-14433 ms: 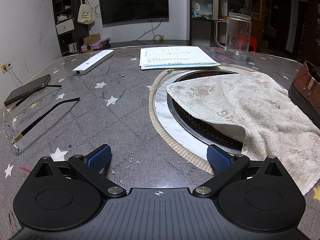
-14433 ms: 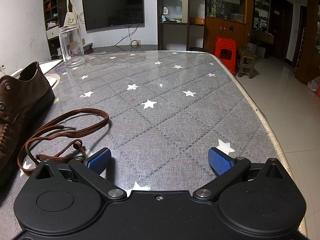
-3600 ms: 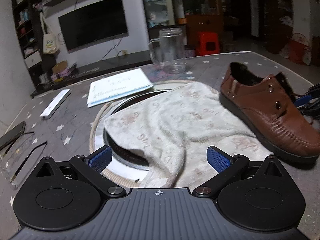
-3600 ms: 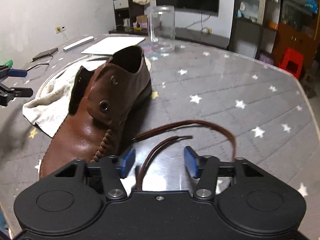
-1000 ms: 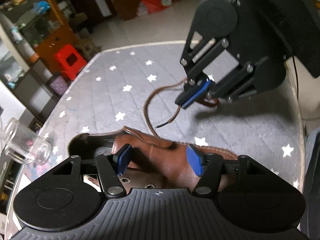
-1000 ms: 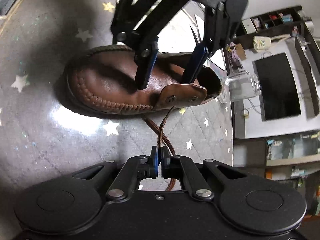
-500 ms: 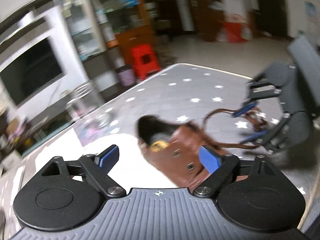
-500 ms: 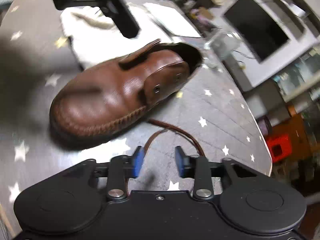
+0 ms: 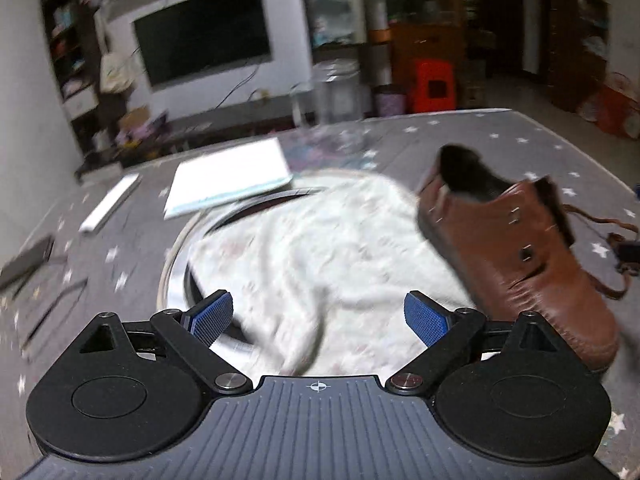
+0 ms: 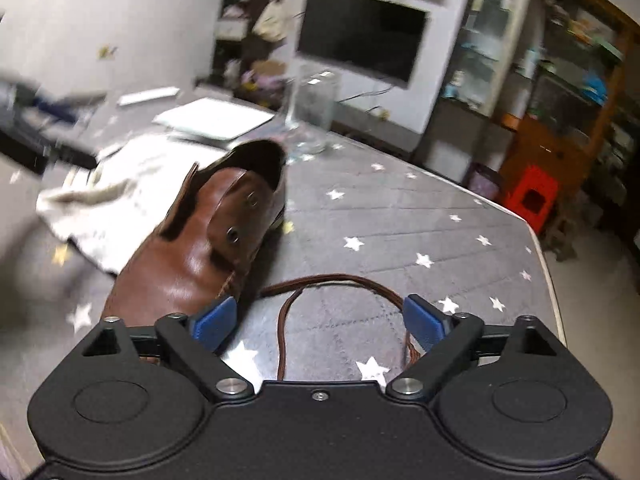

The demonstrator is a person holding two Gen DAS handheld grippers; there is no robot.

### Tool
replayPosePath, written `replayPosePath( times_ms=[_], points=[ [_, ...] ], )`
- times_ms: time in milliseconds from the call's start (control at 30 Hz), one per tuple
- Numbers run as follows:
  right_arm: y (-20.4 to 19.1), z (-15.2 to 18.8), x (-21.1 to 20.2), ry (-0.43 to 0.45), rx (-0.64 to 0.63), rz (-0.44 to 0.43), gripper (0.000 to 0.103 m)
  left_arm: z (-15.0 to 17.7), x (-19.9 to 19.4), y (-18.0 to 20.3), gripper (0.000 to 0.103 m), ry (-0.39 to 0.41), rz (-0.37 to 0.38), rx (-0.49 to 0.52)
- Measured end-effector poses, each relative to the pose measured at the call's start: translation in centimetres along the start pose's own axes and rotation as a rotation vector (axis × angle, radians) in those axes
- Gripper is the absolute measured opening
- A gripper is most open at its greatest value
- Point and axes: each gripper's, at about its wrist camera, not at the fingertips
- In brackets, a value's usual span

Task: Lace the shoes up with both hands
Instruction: 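Open both grippers, releasing the lace and the shoe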

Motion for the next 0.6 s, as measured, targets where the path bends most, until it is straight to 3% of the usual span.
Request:
replayPosePath(
  times_ms=[33, 167, 600],
  points=[
    [-0.3, 0.2, -0.3, 0.005, 0.005, 0.001, 0.103, 0.3, 0.1, -0.1, 0.093, -0.009, -0.004, -0.006],
    [0.1, 0.7, -1.4, 0.055, 0.063, 0.006, 0.103, 1.2, 0.2, -0.4, 0.093, -0.032, -0.024, -0.028],
    [-0.8, 0.9, -1.8, 0.065, 0.079, -0.002, 0.103, 1.9, 0.3, -0.4, 0.093, -0.040, -0.068, -0.062]
  ],
)
Point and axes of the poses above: each gripper's, at about its wrist camera, not at the fingertips, and x roughly the way its jaws point, y to its right, z to its underside, and after that the axes turned 12 degrees about -z, right-handed
